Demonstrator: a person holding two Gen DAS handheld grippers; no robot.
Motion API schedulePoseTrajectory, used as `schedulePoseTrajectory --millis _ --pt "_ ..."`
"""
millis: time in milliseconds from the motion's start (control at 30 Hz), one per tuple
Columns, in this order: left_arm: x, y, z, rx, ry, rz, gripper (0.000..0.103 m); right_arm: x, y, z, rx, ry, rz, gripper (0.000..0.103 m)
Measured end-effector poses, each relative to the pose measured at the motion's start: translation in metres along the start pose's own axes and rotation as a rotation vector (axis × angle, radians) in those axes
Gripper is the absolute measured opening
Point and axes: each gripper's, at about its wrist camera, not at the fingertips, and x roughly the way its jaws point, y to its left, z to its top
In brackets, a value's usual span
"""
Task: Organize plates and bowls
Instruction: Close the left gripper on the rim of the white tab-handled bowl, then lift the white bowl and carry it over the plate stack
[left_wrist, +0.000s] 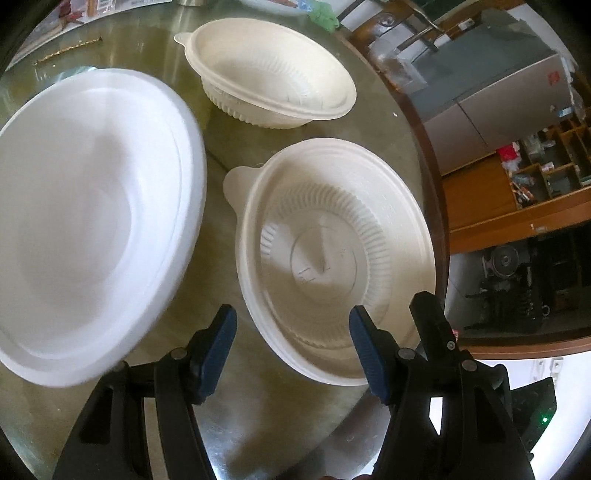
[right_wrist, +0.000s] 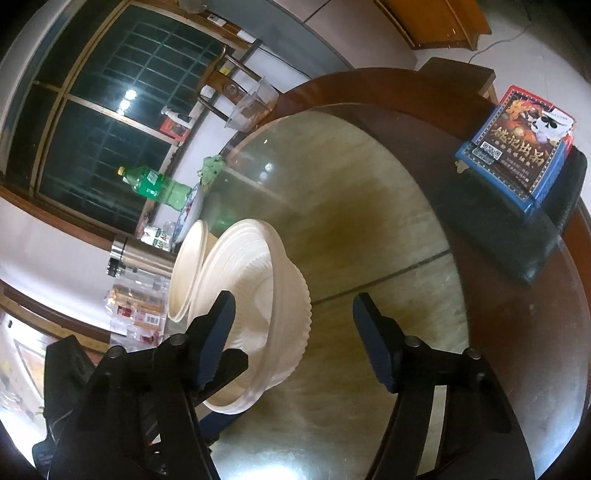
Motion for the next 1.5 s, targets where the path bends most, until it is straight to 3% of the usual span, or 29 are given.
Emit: schedulePoseTrajectory --millis 133,200,267,333,700,1000,1200,1500 --pt "0.000 0.001 0.001 0.030 0.020 -0.009 0.059 0.004 -0.002 0.000 -0.010 0.013 -0.020 0.040" --pt "0.000 0.000 -0.001 0.064 0.042 -0.008 0.043 0.006 -0.001 -0.001 -0.018 0.025 -0.019 0.034" --pt "0.003 0.000 -0.004 0.076 0.077 -0.021 0.022 0.007 -0.002 -0.002 -0.023 0.030 -0.034 0.017" --pt "0.003 0.001 -0.006 0.080 0.096 -0.030 0.017 0.004 -0.005 -0.005 -0.008 0.033 -0.043 0.014" --pt "-0.020 0.003 -0.032 0.152 0.119 -0.064 0.014 -0.050 -0.016 -0.035 -0.004 0.035 -0.053 0.011" --pt "-0.046 0.026 -0.081 0.222 0.135 -0.102 0.014 -0.112 -0.023 -0.085 -0.027 0.026 -0.081 0.011" --pt "-0.087 0.058 -0.099 0.284 0.055 -0.106 0.015 -0.140 -0.001 -0.132 -0.090 0.020 -0.066 0.011" --pt "-0.146 0.134 -0.103 0.268 -0.052 -0.104 0.016 -0.137 0.060 -0.205 -0.194 0.069 -0.006 0.011"
